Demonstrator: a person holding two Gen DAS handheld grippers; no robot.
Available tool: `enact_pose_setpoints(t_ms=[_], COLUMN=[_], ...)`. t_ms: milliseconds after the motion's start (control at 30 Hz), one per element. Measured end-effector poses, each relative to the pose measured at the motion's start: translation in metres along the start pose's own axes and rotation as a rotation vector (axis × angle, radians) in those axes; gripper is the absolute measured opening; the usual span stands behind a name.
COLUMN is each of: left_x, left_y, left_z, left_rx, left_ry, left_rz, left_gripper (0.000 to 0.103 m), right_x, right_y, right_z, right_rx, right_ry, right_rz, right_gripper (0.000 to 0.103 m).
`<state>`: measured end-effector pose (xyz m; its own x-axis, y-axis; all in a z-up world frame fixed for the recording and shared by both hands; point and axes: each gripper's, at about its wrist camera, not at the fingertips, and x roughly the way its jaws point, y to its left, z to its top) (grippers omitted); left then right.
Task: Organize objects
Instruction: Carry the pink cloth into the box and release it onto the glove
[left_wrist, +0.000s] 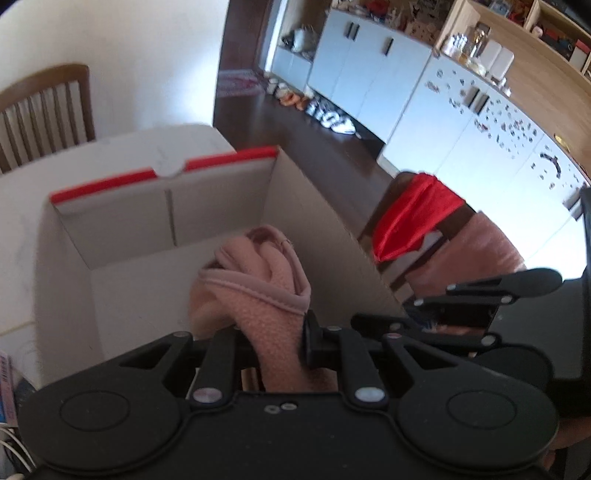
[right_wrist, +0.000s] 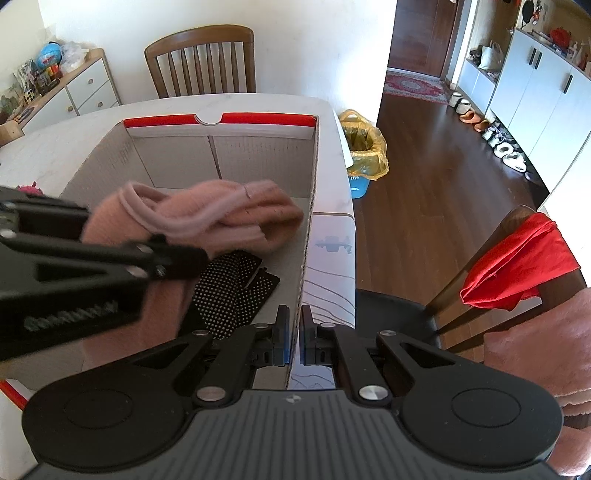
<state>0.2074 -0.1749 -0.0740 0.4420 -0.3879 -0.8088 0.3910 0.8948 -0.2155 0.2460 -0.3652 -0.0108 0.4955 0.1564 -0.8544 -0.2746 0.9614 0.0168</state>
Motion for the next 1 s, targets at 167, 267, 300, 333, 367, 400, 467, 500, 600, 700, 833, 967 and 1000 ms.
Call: enact_pose_setpoints(t_ms=[167, 267, 300, 333, 367, 400, 467, 500, 600, 700, 833, 967, 1000], left_x=[0.016, 0.023, 0.025, 0.027, 0.029, 0.030, 0.031, 0.031, 0.029, 0.025, 0.019, 0.011, 0.008], left_y=[0.004, 0.005, 0.005, 0.006, 0.006, 0.006, 0.005, 0.006, 0.006, 0.006, 0.005, 0.007, 0.008], left_z=[-0.008, -0.013, -0.013, -0.014, -0.015, -0.016, -0.017, -0.018, -0.018, -0.018, -0.019, -0.020, -0.020], left_rx=[-0.012, 0.003, 0.003, 0.002, 0.005, 0.009, 0.015, 0.016, 0.024, 0.028, 0.028, 0.034, 0.033], left_ry=[0.076, 0.108, 0.120, 0.131, 0.143, 0.150, 0.160, 0.160, 0.153, 0.142, 0.128, 0.107, 0.101], left_rz=[-0.026, -0.014, -0.017, -0.022, -0.026, -0.026, -0.020, -0.019, -0.006, -0.004, -0.007, 0.009, 0.012], left_gripper=[0.015, 0.015, 0.015, 0.017, 0.018, 0.019, 0.024, 0.025, 0.032, 0.036, 0.039, 0.048, 0.050], right_x=[0.001, 0.001, 0.001, 0.001, 0.001, 0.001, 0.001, 0.000, 0.000, 0.000, -0.001, -0.001, -0.002], right_y=[0.000, 0.000, 0.000, 0.000, 0.000, 0.000, 0.000, 0.000, 0.000, -0.001, -0.001, 0.000, 0.000], right_z=[0.001, 0.001, 0.001, 0.001, 0.001, 0.001, 0.001, 0.001, 0.000, -0.001, -0.003, -0.003, -0.003], right_rx=[0.002, 0.002, 0.001, 0.000, 0.000, 0.000, -0.001, -0.001, 0.000, 0.006, 0.006, 0.006, 0.006], right_ry=[0.002, 0.003, 0.003, 0.003, 0.003, 0.004, 0.004, 0.004, 0.003, 0.003, 0.003, 0.004, 0.004], right_rz=[0.001, 0.000, -0.001, -0.001, -0.002, -0.002, -0.002, -0.002, -0.002, -0.001, -0.004, -0.007, -0.007], right_gripper=[0.004, 0.004, 0.004, 0.004, 0.004, 0.004, 0.004, 0.004, 0.004, 0.004, 0.004, 0.004, 0.004])
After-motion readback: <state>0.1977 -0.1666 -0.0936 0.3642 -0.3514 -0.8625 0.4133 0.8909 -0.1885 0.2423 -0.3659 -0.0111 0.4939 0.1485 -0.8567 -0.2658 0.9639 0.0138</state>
